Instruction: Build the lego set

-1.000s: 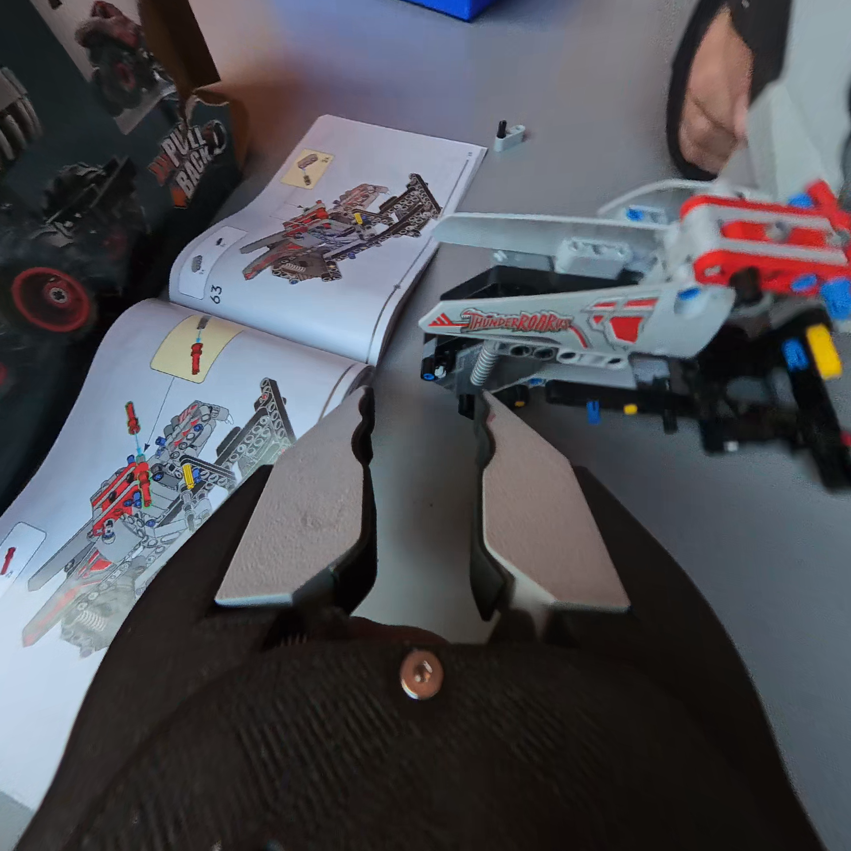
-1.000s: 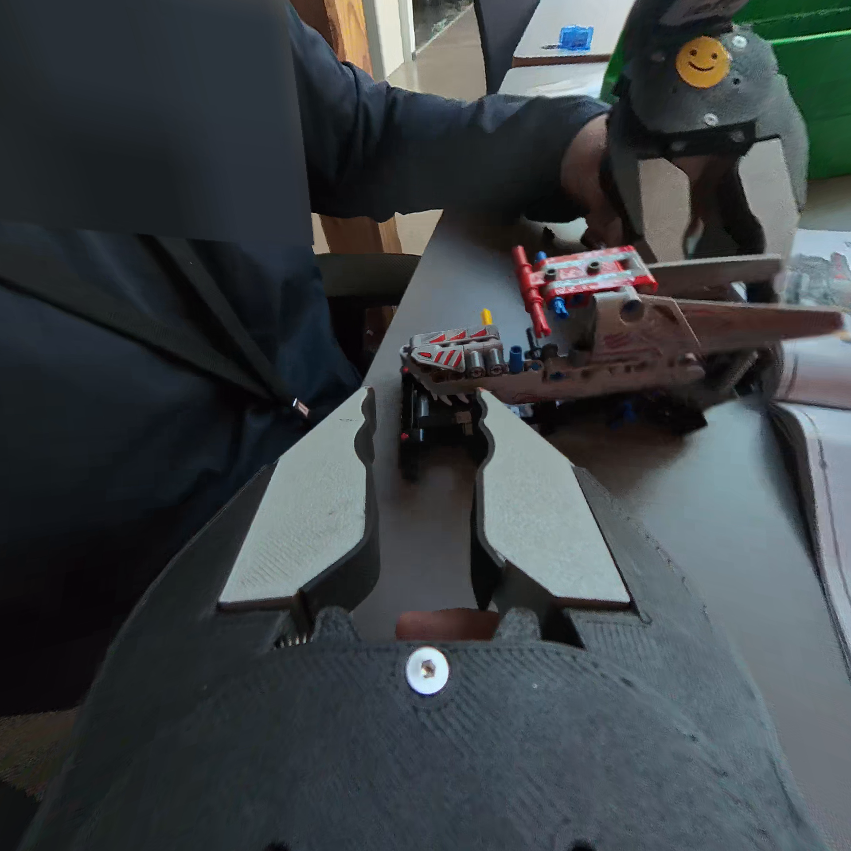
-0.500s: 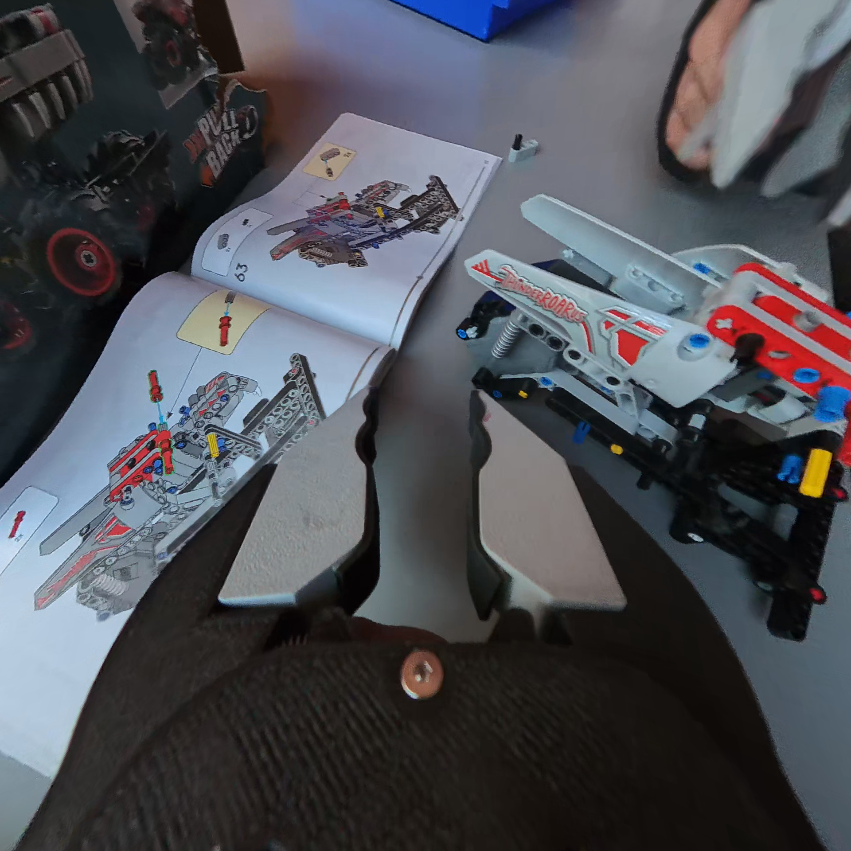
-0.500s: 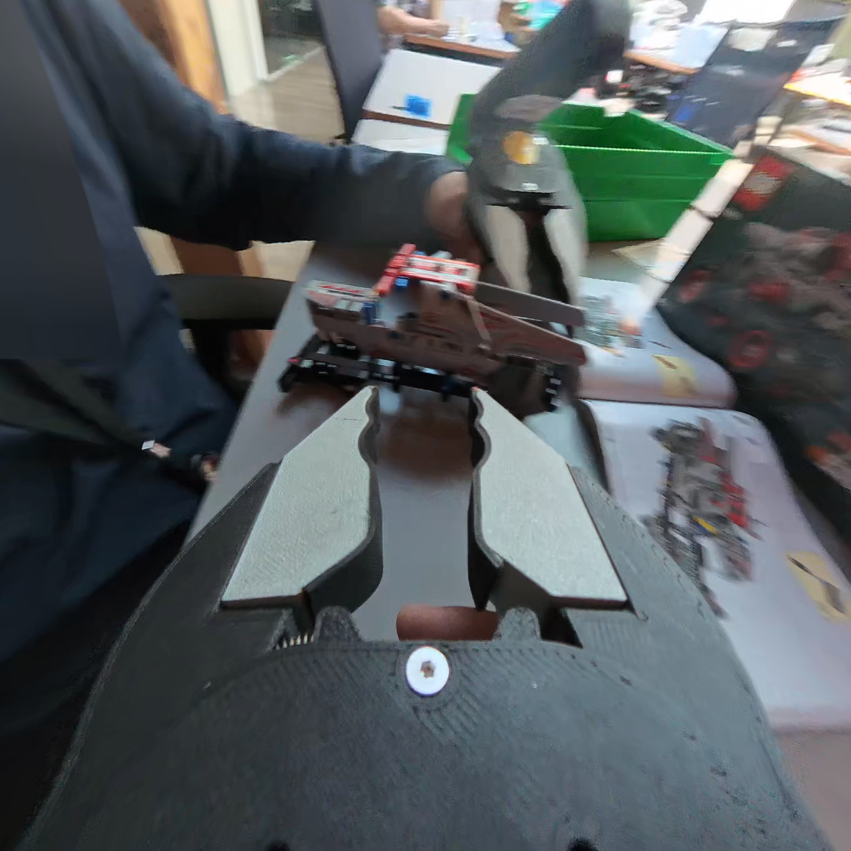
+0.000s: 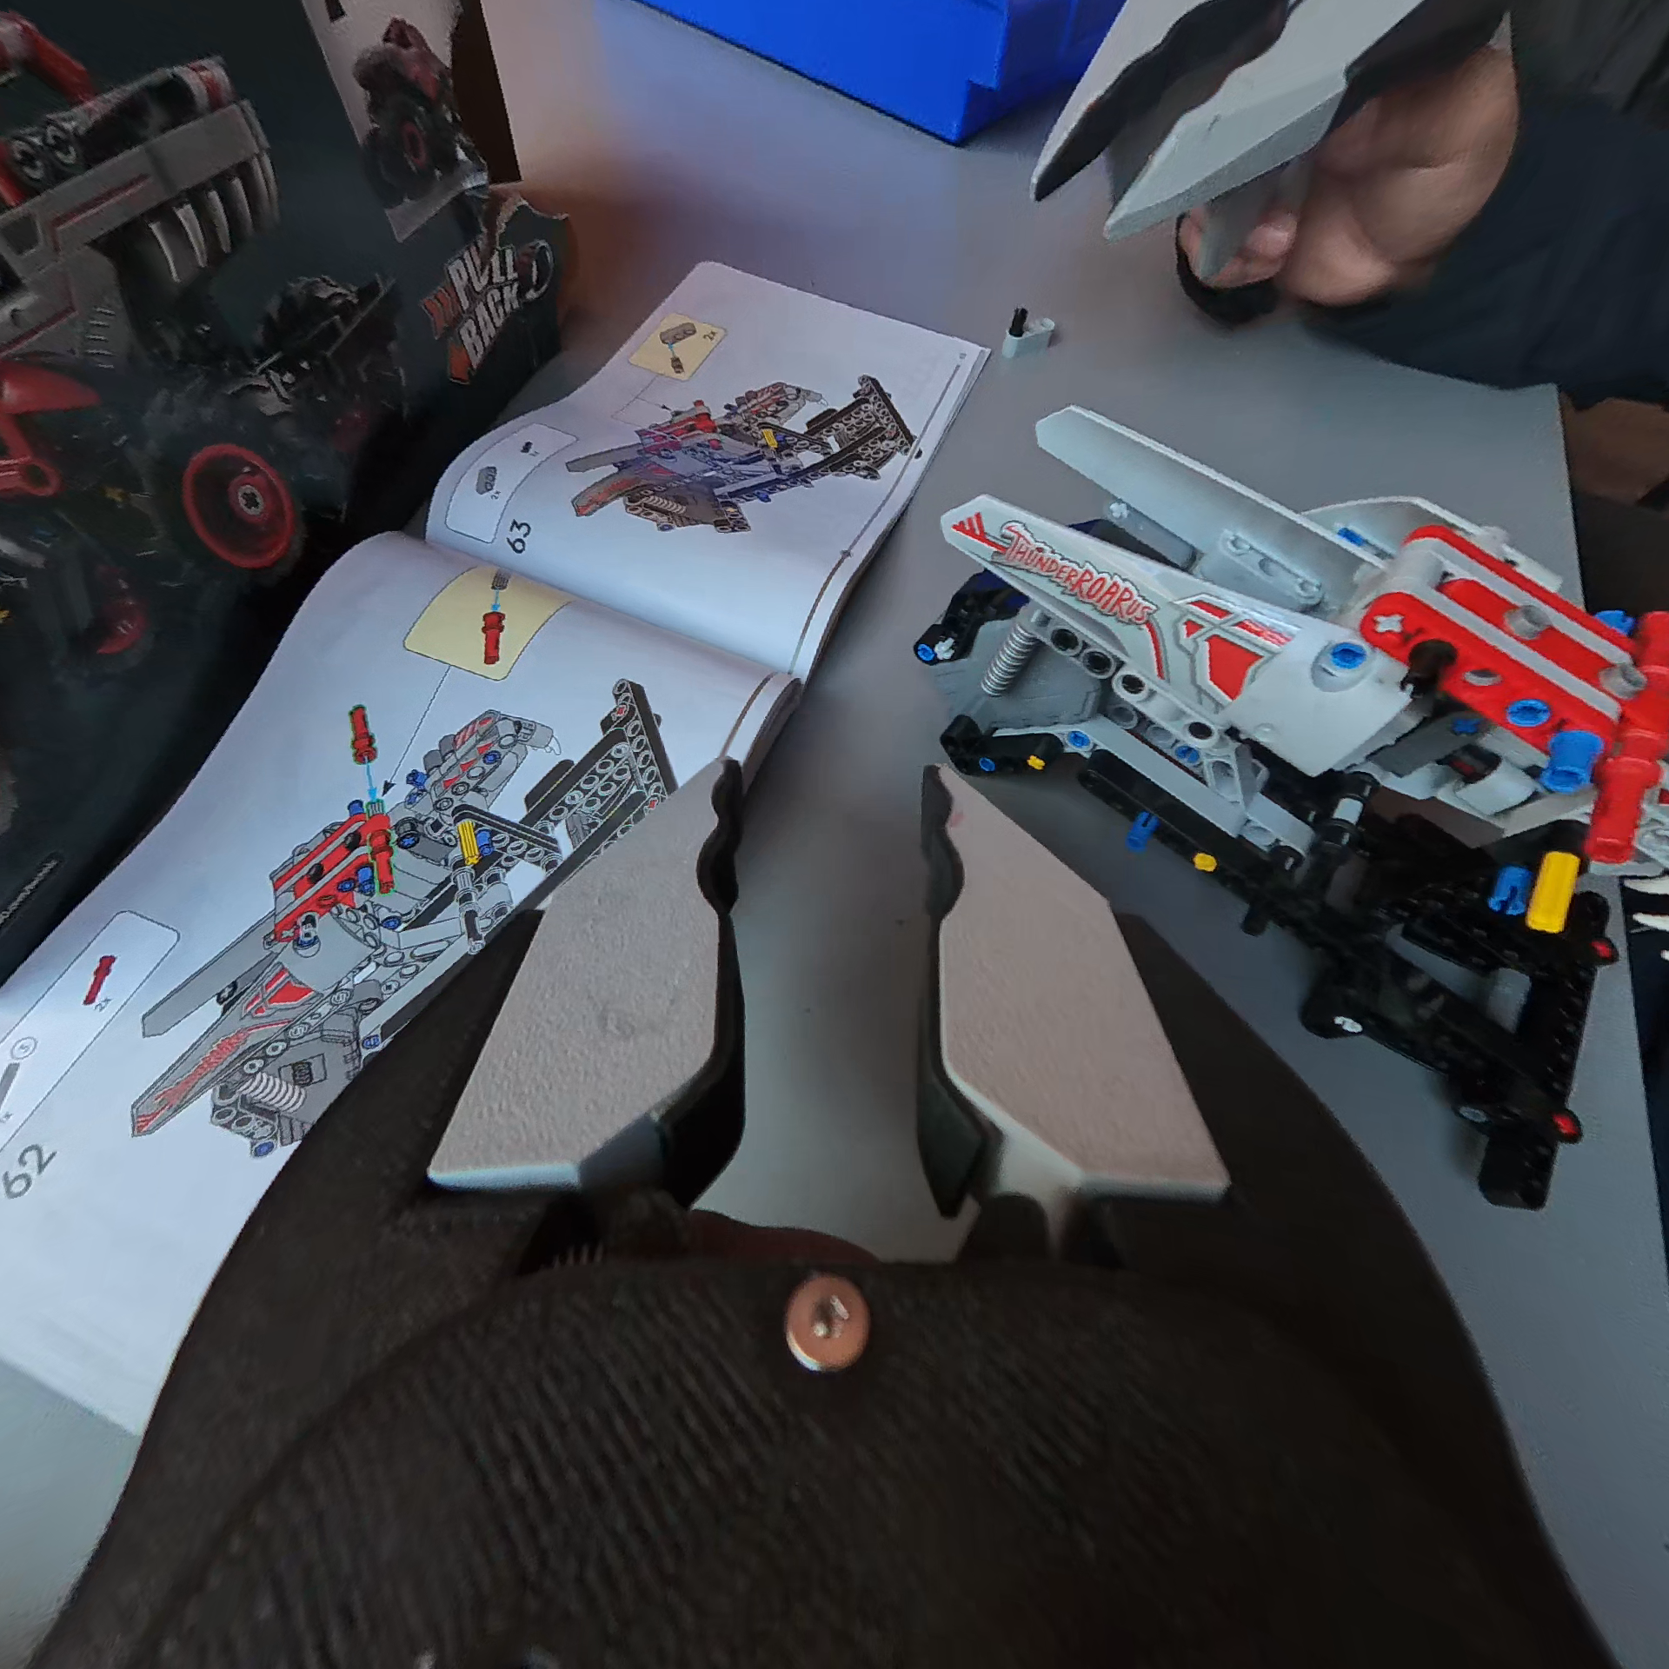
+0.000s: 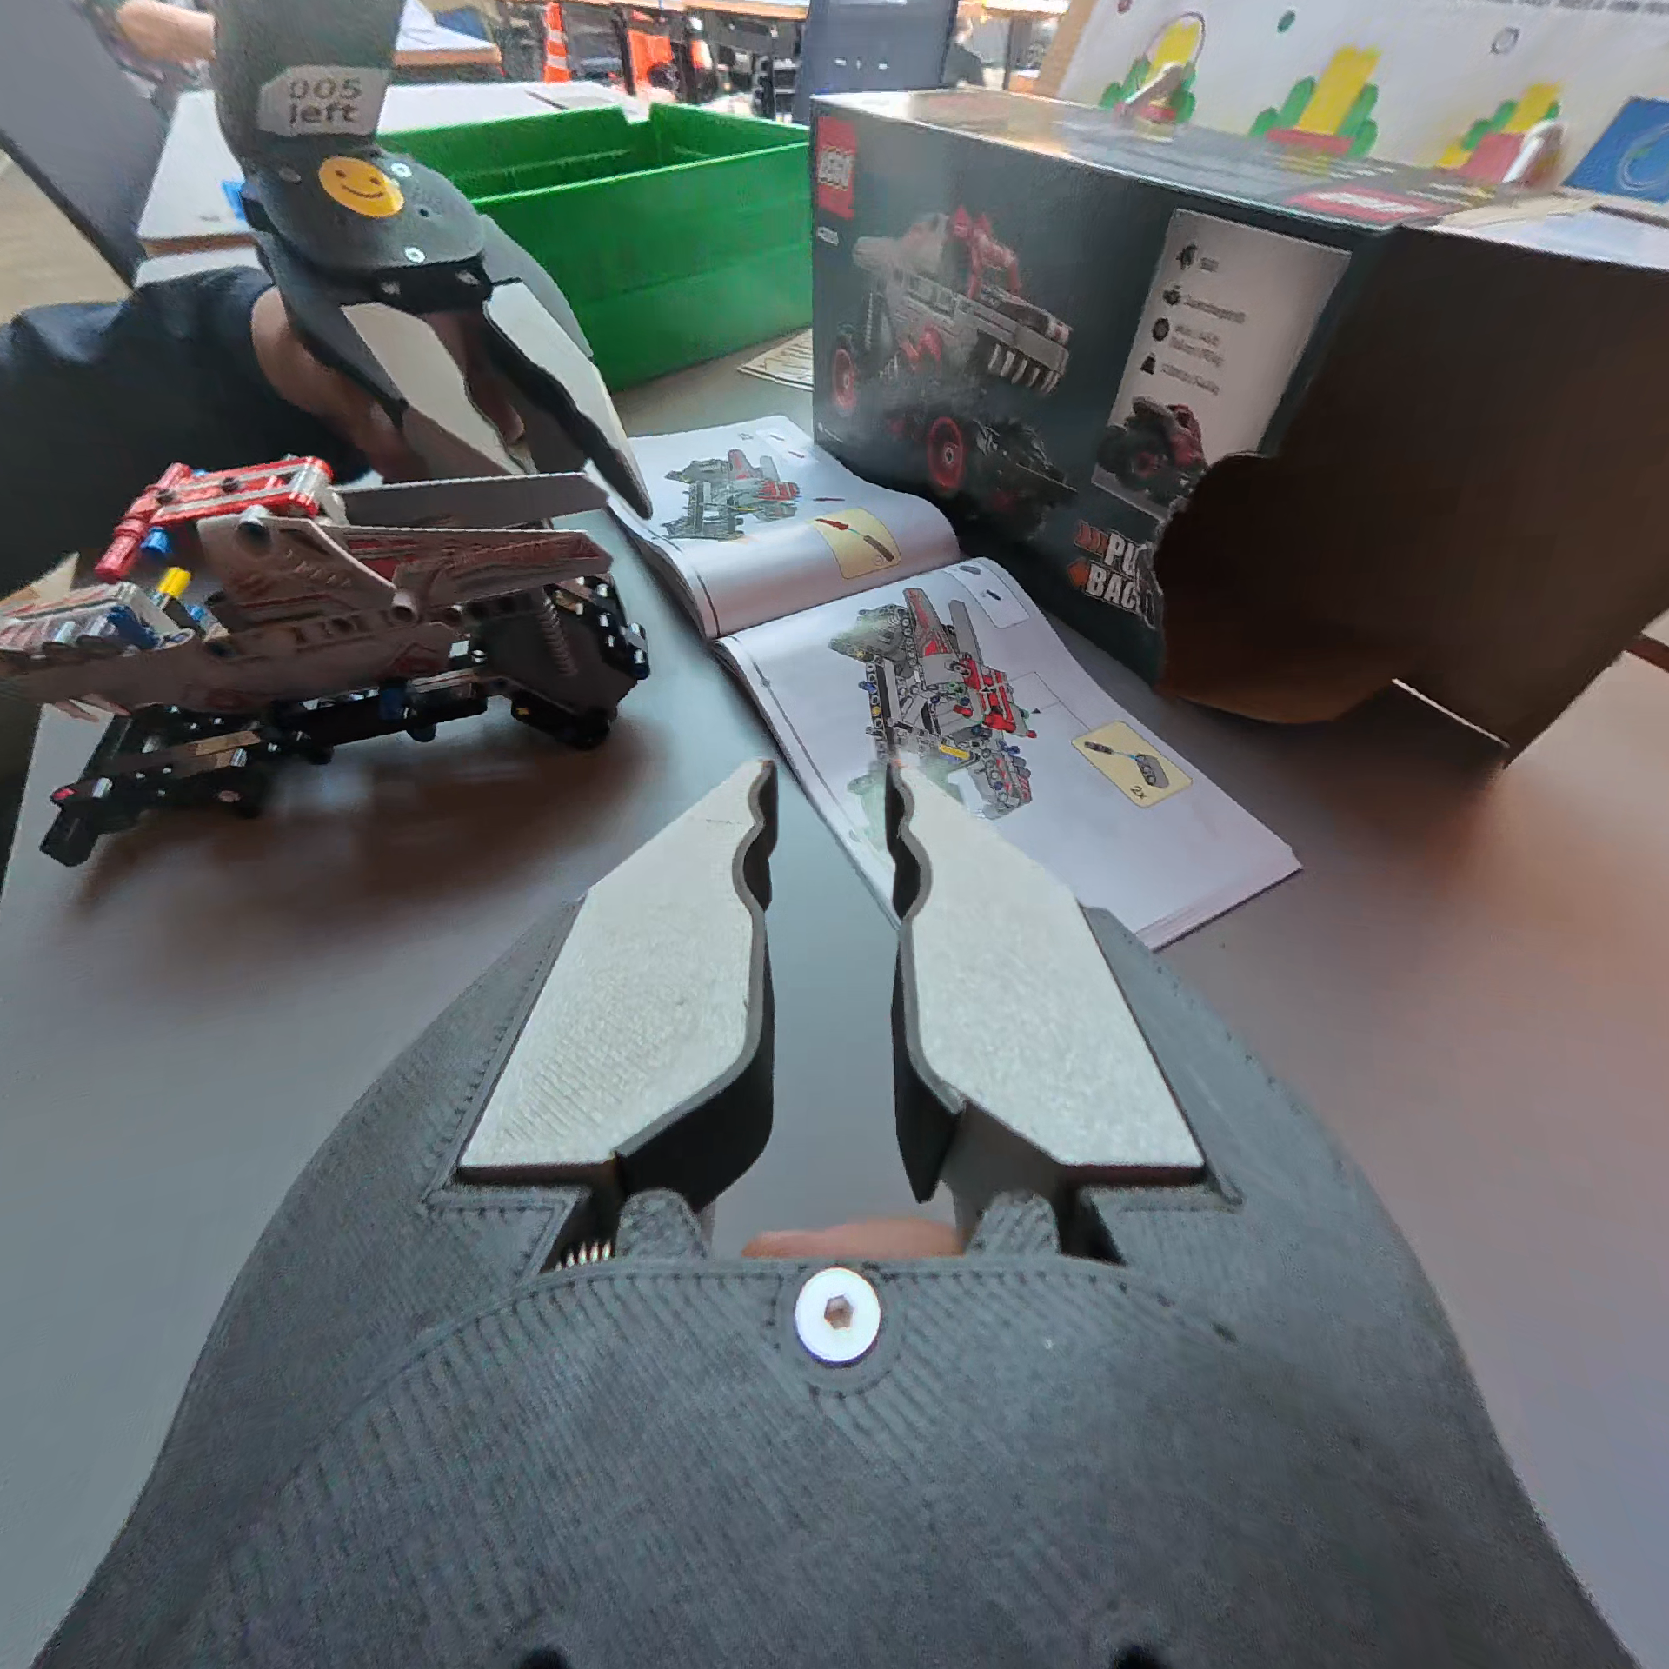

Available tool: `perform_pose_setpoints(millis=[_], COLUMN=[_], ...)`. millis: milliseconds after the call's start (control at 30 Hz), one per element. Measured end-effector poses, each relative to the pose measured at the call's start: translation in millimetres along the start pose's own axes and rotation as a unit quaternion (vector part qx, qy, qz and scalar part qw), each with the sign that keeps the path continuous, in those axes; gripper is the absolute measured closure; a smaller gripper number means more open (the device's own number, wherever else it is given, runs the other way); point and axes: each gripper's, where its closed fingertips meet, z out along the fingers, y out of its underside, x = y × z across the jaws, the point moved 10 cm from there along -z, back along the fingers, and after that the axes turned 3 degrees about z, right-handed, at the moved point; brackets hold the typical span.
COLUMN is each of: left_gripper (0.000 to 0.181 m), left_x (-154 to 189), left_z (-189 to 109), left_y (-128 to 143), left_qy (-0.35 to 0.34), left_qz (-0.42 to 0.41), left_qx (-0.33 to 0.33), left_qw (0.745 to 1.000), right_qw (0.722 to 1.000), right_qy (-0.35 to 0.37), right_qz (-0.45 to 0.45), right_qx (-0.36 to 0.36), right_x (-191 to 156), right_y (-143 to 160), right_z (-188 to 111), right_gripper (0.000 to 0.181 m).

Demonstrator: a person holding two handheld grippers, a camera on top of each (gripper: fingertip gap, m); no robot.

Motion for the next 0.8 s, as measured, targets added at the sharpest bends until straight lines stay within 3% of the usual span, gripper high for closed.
perform_pose_setpoints(millis=[233, 500, 667, 800], left_gripper=[0.145, 0.148, 0.150, 0.155], left_x=[-1, -34, -35, -32], left_z=[-12, -50, -53, -53], left_y=[-5, -9, -5, -7], left_qy=[-0.022, -0.166, -0.149, -0.178], left_qz=[0.005, -0.106, -0.125, -0.100], left_qx=[0.018, 0.096, 0.091, 0.080], left_qw=[1.000, 0.976, 0.977, 0.976], right_qw=[1.000, 0.999, 0.999, 0.998], right_qy=[0.027, 0.040, 0.047, 0.063], right_qz=[0.002, 0.014, -0.001, -0.017], right_qx=[0.011, 0.000, 0.002, 0.000], right_x=[7, 14, 14, 16], right_y=[-1, 5, 4, 4], right_z=[-5, 0, 1, 0], right_gripper=[0.163, 0.163, 0.162, 0.162])
